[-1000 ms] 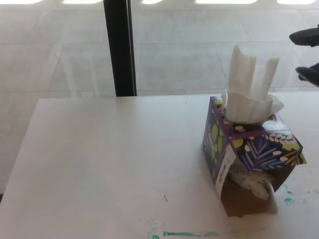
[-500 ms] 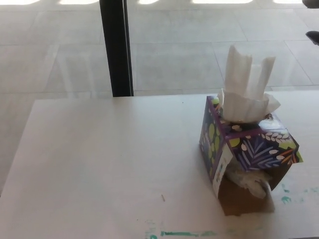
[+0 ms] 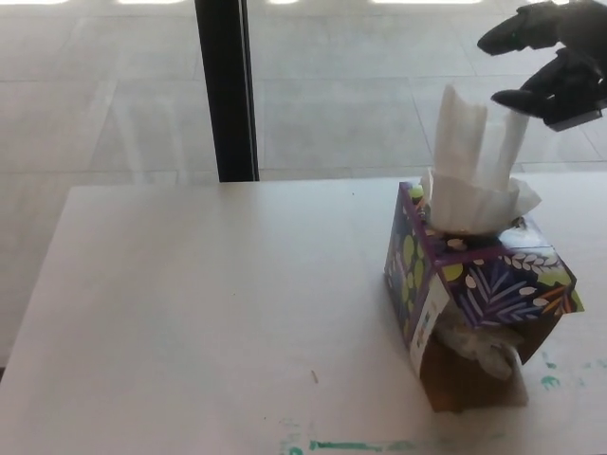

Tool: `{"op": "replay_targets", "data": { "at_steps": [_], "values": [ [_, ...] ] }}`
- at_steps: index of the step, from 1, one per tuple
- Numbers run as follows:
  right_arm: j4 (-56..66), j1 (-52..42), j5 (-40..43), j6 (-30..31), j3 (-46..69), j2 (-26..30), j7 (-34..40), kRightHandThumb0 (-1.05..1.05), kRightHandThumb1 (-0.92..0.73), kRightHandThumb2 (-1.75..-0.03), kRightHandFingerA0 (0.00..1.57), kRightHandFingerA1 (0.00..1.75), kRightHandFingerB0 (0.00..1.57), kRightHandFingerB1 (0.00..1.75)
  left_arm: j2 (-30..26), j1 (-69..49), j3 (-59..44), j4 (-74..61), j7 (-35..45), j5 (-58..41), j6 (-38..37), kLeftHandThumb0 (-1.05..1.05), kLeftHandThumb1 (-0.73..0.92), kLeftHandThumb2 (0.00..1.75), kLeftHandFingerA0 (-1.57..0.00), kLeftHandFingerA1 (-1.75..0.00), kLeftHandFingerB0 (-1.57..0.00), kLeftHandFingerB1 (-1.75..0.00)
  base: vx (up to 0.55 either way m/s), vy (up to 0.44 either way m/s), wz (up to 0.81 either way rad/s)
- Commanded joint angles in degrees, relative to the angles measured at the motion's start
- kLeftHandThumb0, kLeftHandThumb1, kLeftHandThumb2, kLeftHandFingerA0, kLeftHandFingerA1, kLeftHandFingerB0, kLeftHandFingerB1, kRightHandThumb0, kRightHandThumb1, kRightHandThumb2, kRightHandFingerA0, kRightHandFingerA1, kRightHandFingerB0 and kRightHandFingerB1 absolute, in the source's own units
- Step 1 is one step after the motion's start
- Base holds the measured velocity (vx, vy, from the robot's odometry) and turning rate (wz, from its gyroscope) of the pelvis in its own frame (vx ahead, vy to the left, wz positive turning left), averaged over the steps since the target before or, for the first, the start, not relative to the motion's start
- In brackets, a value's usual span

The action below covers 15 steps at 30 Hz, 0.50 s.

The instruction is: The robot uses its right hand to pull out a tissue from the tissue box kept in the middle of the desk and put it on the right side

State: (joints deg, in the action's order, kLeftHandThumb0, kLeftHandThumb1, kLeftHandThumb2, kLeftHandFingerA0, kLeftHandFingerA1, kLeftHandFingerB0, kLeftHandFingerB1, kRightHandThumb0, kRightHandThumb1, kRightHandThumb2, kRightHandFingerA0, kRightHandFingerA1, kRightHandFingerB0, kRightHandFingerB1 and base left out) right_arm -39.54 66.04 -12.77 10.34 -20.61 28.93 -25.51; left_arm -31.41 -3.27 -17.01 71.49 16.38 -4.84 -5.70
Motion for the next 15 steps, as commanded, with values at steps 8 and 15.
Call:
{"op": "replay_targets", "data": {
  "at_steps": [8,15],
  "values": [
    [-7.9,1.63,-8.52,-6.01,-4.45,-1.2,-0.14,-0.65,-0.56,-0.89,0.3,0.56,0.27,0.47,-1.35,-0.17,1.78,-0.02,0.41,0.87,-0.81,-1.05,0.65,0.9,-0.78,-1.21,-0.54,-1.01,0.0,0.0,0.0],
    [-8.6,1.87,-10.11,-8.4,-4.77,-1.08,-0.31,-0.63,-0.69,-0.61,0.36,0.51,0.35,0.35,-1.61,-0.32,2.43,0.07,0.62,0.94,-1.39,-1.05,0.52,1.24,-0.81,-1.12,-0.59,-0.95,0.0,0.0,0.0]
  ]
}}
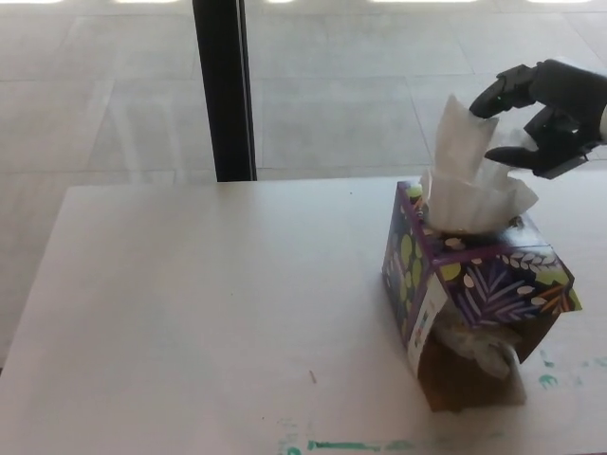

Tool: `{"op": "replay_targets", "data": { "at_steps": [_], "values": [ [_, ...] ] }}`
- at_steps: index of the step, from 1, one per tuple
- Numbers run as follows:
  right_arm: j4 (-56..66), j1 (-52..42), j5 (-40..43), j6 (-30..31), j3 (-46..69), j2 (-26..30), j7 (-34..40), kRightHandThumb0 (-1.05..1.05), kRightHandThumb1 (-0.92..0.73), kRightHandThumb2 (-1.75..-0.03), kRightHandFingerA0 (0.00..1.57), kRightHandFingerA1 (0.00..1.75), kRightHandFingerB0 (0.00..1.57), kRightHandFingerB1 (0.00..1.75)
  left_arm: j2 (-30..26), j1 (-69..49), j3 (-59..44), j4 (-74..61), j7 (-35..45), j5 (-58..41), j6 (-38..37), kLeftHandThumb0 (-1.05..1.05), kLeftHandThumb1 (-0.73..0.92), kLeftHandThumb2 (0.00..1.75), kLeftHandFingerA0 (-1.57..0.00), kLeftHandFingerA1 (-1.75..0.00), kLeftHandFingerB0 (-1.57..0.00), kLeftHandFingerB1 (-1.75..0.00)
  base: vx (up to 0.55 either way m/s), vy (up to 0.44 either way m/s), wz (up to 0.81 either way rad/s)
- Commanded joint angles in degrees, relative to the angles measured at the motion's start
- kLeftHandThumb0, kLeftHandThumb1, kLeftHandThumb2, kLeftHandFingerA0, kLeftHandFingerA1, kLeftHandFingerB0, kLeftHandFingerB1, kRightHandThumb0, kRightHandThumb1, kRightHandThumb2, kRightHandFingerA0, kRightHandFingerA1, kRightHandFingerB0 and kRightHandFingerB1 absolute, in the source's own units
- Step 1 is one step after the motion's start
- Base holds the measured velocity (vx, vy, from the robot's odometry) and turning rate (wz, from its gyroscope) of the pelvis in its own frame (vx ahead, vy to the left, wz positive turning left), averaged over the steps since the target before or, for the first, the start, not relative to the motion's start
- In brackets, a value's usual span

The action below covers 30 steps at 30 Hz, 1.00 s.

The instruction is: The robot uses its right hand to pull out a tissue from the tissue box kept in the middle of the desk and put it on the right side

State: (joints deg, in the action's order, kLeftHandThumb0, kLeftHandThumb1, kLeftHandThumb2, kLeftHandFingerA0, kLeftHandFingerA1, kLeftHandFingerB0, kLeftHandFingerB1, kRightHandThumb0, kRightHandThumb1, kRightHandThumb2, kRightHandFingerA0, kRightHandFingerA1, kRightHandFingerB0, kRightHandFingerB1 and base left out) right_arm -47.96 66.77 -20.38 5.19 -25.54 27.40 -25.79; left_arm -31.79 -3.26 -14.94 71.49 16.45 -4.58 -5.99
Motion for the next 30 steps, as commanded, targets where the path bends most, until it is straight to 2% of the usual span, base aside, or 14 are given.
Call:
{"op": "replay_targets", "data": {
  "at_steps": [1,2,7,8,12,19,20,21,22,24,25,28,29,30],
  "values": [
    [0.22,0.96,-2.51,-3.28,0.33,0.23,-0.04,-0.62,-0.69,-0.61,0.38,0.54,0.36,0.35,-1.22,-0.31,0.45,0.08,0.48,0.7,-1.01,-1.05,0.52,1.24,-0.81,-1.12,-0.59,-0.95,0.0,0.0,0.0],
    [0.44,0.88,-2.59,-3.1,0.26,-0.03,-0.11,-0.64,-0.69,-0.61,0.4,0.56,0.35,0.35,-1.26,-0.32,0.56,0.24,0.55,0.79,-0.98,-1.05,0.66,0.88,-0.83,-1.21,-0.57,-1.02,0.0,0.0,0.0],
    [1.91,0.3,-2.48,-3.31,0.57,-1.45,-1.31,-0.63,-0.69,-0.61,0.5,0.54,0.34,0.35,-1.14,-0.55,1.58,0.57,0.14,1.35,-1.88,-1.05,0.66,0.88,-0.87,-1.18,-0.59,-1.0,0.0,0.0,0.0],
    [2.19,-0.05,-1.91,-4.1,1.12,-1.57,-1.39,-0.67,-0.57,-0.91,0.53,0.64,0.3,0.49,-1.14,-0.55,1.64,0.5,0.15,1.27,-1.85,-1.05,0.66,0.89,-0.87,-1.17,-0.63,-0.99,0.0,0.0,0.0],
    [3.64,-0.67,-1.38,-4.49,2.4,-2.74,-1.55,-0.61,-0.56,-0.92,0.96,1.05,0.33,0.5,-1.28,-0.54,1.57,0.31,0.35,0.94,-1.57,-1.05,0.67,0.9,-0.86,-1.18,-0.56,-1.0,0.0,0.0,0.0],
    [5.53,0.01,-3.11,-2.45,1.37,-3.92,-3.82,-0.6,-0.69,-0.61,0.92,1.05,0.33,0.33,-1.05,-0.26,0.96,0.32,0.33,0.26,-1.09,-1.05,0.69,0.86,-0.88,-1.17,-0.61,-1.0,0.0,0.0,0.0],
    [5.27,-0.06,-3.38,-3.16,1.14,-3.58,-4.13,-0.58,-0.69,-0.61,0.93,1.05,0.33,0.33,-1.19,-0.31,0.62,0.23,0.99,-0.16,-0.67,-1.05,0.54,1.27,-0.92,-1.15,-0.57,-0.93,0.0,0.0,0.0],
    [5.44,-0.14,-3.44,-3.12,1.17,-3.53,-4.22,-0.58,-0.69,-0.61,0.93,1.05,0.33,0.33,-1.27,-0.3,0.57,0.21,1.11,-0.18,-0.62,-1.05,0.54,1.27,-0.92,-1.15,-0.57,-0.93,0.0,0.0,0.0],
    [4.87,-0.22,-3.34,-3.26,1.17,-3.34,-4.81,-0.56,-0.68,-0.61,0.87,1.02,0.34,0.34,-1.31,-0.34,0.65,0.16,1.16,-0.03,-0.74,-1.05,0.69,0.86,-0.86,-1.19,-0.56,-1.02,0.0,0.0,0.0],
    [4.54,-0.35,-3.45,-2.08,1.02,-3.14,-6.31,-0.54,-0.65,-0.6,0.85,0.95,0.33,0.32,-1.43,-0.31,0.86,0.45,1.09,0.34,-1.17,-1.05,0.7,0.85,-0.87,-1.16,-0.6,-0.98,0.0,0.0,0.0],
    [4.15,-0.24,-4.32,-1.72,0.0,-2.67,-8.1,-0.48,-0.67,-0.61,0.78,0.84,0.31,0.32,-1.57,-0.41,1.08,0.57,1.53,0.57,-1.66,-1.05,0.54,1.26,-0.86,-1.11,-0.58,-0.92,0.0,0.0,0.0],
    [3.46,0.02,-4.94,-0.94,-0.35,-2.75,-8.48,-0.46,-0.66,-0.6,0.76,0.8,0.32,0.32,-1.65,-0.53,1.64,0.3,1.06,1.2,-2.53,-1.05,0.53,1.26,-0.89,-1.13,-0.55,-0.91,0.0,0.0,0.0],
    [2.37,0.3,-5.59,-0.57,-0.89,-2.94,-8.51,-0.4,-0.66,-0.59,0.85,1.01,0.35,0.32,-1.76,-0.55,1.9,0.19,1.41,1.36,-2.55,-1.05,0.72,0.82,-0.77,-1.17,-0.55,-0.99,0.0,0.0,0.0],
    [1.94,0.38,-5.76,-0.36,-1.06,-3.04,-8.75,-0.37,-0.66,-0.6,0.84,1.04,0.37,0.33,-1.77,-0.36,2.06,0.36,1.14,1.43,-2.32,-1.05,0.72,0.81,-0.82,-1.17,-0.6,-0.99,0.0,0.0,0.0]
  ]
}}
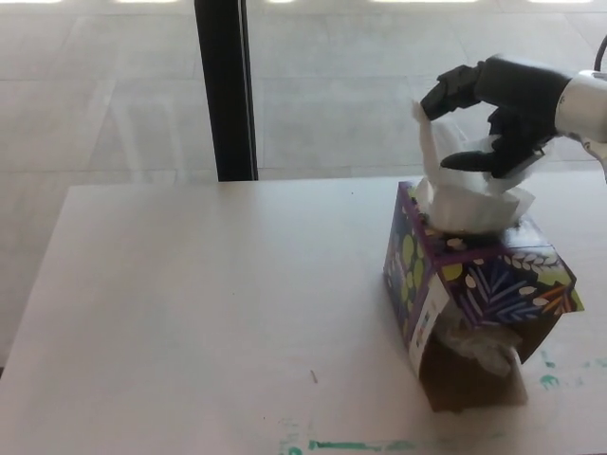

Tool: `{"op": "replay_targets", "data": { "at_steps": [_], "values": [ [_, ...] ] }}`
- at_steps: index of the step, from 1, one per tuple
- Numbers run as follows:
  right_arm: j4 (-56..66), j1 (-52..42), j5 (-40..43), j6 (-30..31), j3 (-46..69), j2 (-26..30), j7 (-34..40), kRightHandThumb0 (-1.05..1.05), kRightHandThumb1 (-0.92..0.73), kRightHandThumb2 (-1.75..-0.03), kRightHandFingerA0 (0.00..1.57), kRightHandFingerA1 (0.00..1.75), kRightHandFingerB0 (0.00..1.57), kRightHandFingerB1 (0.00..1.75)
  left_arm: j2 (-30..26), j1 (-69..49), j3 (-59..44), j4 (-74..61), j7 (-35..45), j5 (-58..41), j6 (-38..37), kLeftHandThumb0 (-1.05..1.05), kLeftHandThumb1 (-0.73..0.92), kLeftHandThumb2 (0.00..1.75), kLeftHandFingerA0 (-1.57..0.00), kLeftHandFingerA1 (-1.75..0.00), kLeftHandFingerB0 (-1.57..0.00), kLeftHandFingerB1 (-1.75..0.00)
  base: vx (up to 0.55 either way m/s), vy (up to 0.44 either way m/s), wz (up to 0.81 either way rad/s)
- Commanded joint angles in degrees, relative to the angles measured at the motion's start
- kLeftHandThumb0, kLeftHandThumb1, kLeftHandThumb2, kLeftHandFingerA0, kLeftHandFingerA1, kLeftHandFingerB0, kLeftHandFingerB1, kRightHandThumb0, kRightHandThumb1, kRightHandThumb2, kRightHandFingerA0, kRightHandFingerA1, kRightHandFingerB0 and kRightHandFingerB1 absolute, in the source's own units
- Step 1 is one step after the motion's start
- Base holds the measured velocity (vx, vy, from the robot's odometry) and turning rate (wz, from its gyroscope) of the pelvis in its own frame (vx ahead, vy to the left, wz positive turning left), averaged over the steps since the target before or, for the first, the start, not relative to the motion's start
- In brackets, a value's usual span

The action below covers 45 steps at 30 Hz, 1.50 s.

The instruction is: The robot uses its right hand to pull out a tissue from the tissue box kept in the middle of the desk and put it on the right side

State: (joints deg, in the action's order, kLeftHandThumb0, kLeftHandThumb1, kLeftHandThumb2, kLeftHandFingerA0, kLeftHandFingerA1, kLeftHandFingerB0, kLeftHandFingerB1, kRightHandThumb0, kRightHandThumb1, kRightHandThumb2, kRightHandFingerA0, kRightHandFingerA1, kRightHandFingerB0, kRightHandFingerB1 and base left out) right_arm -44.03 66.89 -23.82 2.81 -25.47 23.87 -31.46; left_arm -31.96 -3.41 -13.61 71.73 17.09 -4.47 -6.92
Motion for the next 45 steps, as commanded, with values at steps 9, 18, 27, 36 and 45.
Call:
{"op": "replay_targets", "data": {
  "at_steps": [9,18,27,36,45],
  "values": [
    [-2.0,-1.43,-2.31,0.44,-0.92,0.52,-3.06,-0.34,-0.67,-0.59,0.5,0.54,0.47,0.39,-1.85,-0.37,1.2,-0.12,0.81,1.09,-1.63,-1.05,0.72,0.83,-0.77,-1.16,-0.55,-0.97,0.0,0.0,0.0],
    [2.74,-4.11,-7.22,-4.46,-3.35,1.24,2.41,-0.3,-0.77,-0.77,0.69,1.72,0.64,1.48,-1.34,-0.8,0.89,0.07,0.93,0.27,-0.96,-1.05,0.69,0.83,-0.82,-1.18,-0.6,-0.98,0.0,0.0,0.0],
    [8.44,-7.43,-8.12,-7.04,-1.45,1.51,7.85,-0.3,-0.7,-0.76,0.76,1.54,0.72,0.69,-0.75,-1.71,0.08,0.35,0.5,-0.2,-1.32,-1.05,0.74,0.83,-0.77,-1.17,-0.58,-0.98,0.0,0.0,0.0],
    [7.74,-7.93,-9.14,-9.84,-0.57,1.7,9.8,-0.27,-0.62,-0.84,0.75,1.47,0.81,0.92,-0.2,-2.04,-1.57,0.34,1.35,-0.84,-1.55,-1.05,0.81,0.86,-0.85,-1.17,-0.58,-1.02,0.0,0.0,0.0],
    [5.63,-5.86,-10.9,-11.94,-1.11,2.37,10.57,-0.25,-0.61,-0.83,0.81,1.28,0.74,0.71,0.01,-2.31,-3.12,0.46,1.15,-1.49,-1.23,-1.05,0.61,1.33,-0.9,-1.15,-0.59,-0.96,0.0,0.0,0.0]
  ]
}}
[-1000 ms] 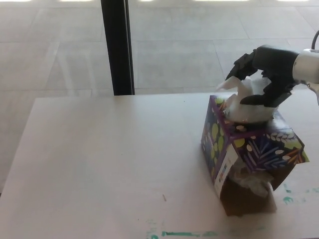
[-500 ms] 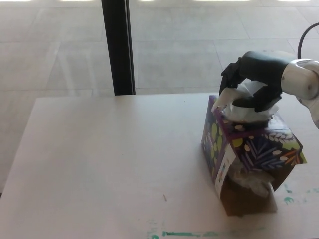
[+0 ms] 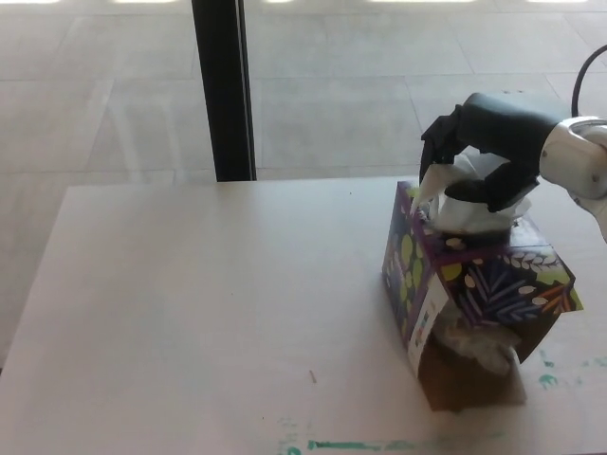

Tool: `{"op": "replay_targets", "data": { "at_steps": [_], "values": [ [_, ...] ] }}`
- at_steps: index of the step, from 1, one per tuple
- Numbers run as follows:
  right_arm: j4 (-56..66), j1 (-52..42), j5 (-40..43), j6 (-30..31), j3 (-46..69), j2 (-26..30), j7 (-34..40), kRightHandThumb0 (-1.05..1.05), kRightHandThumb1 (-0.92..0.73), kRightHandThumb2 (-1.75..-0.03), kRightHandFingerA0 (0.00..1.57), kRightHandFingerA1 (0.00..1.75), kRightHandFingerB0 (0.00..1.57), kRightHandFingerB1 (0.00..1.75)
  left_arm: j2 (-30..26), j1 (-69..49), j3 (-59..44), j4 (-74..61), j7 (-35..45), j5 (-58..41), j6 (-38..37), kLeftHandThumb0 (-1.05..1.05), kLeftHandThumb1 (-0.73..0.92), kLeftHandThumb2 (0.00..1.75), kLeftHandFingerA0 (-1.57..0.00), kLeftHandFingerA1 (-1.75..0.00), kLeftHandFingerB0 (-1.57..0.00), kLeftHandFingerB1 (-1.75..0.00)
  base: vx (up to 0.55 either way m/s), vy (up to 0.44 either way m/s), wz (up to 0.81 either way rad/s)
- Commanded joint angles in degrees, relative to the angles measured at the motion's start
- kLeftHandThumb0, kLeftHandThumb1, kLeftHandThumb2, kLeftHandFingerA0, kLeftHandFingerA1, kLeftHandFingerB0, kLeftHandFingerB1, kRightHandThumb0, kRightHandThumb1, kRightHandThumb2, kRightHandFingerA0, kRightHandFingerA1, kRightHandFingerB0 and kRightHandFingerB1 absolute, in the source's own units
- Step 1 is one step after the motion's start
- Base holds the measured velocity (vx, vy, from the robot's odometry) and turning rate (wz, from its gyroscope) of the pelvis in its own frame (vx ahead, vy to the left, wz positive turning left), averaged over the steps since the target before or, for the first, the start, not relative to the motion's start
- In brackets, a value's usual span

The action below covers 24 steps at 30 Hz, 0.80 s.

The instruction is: The robot uses its right hand to pull out a tissue from the tissue box kept in the middle of the desk and put it on the right side

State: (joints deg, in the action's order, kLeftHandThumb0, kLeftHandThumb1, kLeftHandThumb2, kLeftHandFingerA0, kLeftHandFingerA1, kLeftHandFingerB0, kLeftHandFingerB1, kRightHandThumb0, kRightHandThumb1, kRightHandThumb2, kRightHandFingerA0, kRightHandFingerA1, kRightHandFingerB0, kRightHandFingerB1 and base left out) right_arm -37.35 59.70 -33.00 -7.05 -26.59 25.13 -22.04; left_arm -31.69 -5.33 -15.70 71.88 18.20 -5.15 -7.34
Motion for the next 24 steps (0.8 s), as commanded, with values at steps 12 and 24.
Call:
{"op": "replay_targets", "data": {
  "at_steps": [12,24],
  "values": [
    [0.44,0.31,-5.78,-8.11,-0.63,4.09,6.94,-0.32,-0.67,-0.72,0.85,1.64,0.79,1.16,-0.13,-1.15,-2.08,0.67,0.09,-1.02,-1.17,-1.05,0.88,0.85,-0.83,-1.21,-0.56,-1.06,0.0,0.0,0.0],
    [0.49,4.0,-6.36,-12.72,1.54,4.83,10.07,-0.26,-0.51,-0.94,0.88,1.75,0.71,1.48,-0.02,-2.67,-2.17,-0.01,-1.36,-0.38,-1.11,-1.05,0.91,0.83,-0.8,-1.17,-0.52,-0.99,0.0,0.0,0.0]
  ]
}}
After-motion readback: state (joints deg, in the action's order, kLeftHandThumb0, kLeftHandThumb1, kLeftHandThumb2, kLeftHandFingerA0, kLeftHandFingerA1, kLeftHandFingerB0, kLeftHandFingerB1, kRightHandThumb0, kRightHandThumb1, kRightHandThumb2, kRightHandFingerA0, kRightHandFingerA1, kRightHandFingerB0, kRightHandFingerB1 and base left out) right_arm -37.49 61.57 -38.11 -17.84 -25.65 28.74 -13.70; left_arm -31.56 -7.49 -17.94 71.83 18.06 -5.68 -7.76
